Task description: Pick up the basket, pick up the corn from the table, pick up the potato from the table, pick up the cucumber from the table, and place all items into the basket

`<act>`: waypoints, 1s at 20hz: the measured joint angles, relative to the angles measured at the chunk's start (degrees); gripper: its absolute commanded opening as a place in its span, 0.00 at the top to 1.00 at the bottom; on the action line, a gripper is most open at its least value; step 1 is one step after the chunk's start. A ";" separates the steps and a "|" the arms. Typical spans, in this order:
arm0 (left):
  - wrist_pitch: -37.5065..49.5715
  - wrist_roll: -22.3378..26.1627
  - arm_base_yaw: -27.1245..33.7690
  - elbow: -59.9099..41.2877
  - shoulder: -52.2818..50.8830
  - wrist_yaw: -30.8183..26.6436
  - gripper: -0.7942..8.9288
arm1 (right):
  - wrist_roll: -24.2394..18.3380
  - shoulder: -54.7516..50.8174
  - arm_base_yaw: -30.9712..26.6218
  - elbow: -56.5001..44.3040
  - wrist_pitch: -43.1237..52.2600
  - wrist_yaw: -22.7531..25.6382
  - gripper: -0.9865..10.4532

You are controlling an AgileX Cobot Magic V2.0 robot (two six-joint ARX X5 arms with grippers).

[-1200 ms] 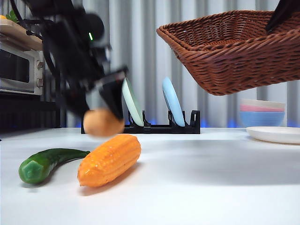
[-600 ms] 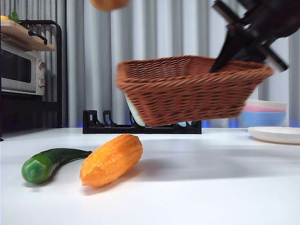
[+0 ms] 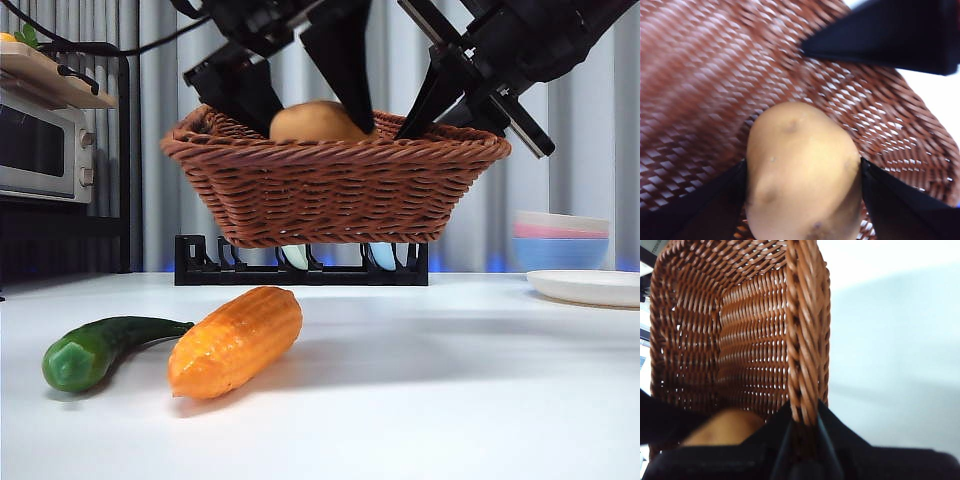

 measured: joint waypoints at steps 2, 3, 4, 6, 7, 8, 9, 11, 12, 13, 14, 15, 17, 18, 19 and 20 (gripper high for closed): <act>0.28 0.00 -0.77 0.00 0.04 -0.90 0.32 | 0.00 0.00 0.02 0.00 0.00 0.09 0.92; 0.57 0.00 -0.94 0.00 0.04 -1.20 0.33 | 0.00 0.00 0.04 0.00 0.00 0.76 0.92; 0.63 0.00 -0.96 0.00 0.04 -1.20 0.33 | 0.02 0.00 0.04 0.00 0.00 1.90 0.92; 0.63 0.00 -0.96 0.00 -0.02 -1.18 0.33 | 0.00 0.00 0.00 0.00 -0.02 3.26 0.92; 0.57 0.00 -0.96 0.00 -0.22 -1.18 0.33 | 0.00 0.00 -0.13 0.00 -0.02 3.63 0.92; 0.52 0.00 -0.96 0.00 -0.83 -1.18 0.33 | 0.00 0.00 -0.31 0.00 0.00 3.96 0.92; 0.33 0.00 -0.96 -0.02 -2.03 -1.07 0.33 | 0.00 0.00 -0.52 0.00 -0.02 4.11 0.92; 0.13 0.00 -0.96 -0.09 -6.40 -0.96 0.33 | 0.00 0.00 -1.49 0.00 -0.02 4.11 0.92; -0.63 0.00 -0.96 -0.09 -9.62 -0.98 0.33 | 0.00 0.00 -2.01 0.00 -0.02 4.09 0.92; -2.08 0.00 -0.96 0.13 -12.37 -0.96 0.33 | 0.00 0.00 -2.62 0.00 -0.02 4.09 0.92; -4.63 0.00 -0.96 0.74 -15.72 -0.98 0.33 | 0.00 0.00 -3.41 0.00 -0.02 4.09 0.92; -6.97 0.07 -0.96 1.46 -18.43 -1.09 0.34 | 0.00 0.00 -4.13 0.00 0.00 4.09 0.92; -11.85 0.66 -0.96 2.10 -24.68 -3.78 0.34 | -0.02 0.00 -5.55 0.00 -0.02 4.11 0.92; -15.52 0.87 -0.96 2.25 -27.32 -7.08 0.34 | 0.00 0.00 -6.21 0.00 -0.02 4.09 0.92; -19.71 0.87 -0.94 2.34 -28.89 -10.64 0.34 | 0.00 0.00 -6.88 0.00 0.00 4.09 0.92; -24.00 0.70 -0.85 2.23 -29.70 -12.90 0.34 | 0.00 0.00 -7.37 0.00 0.00 4.09 0.92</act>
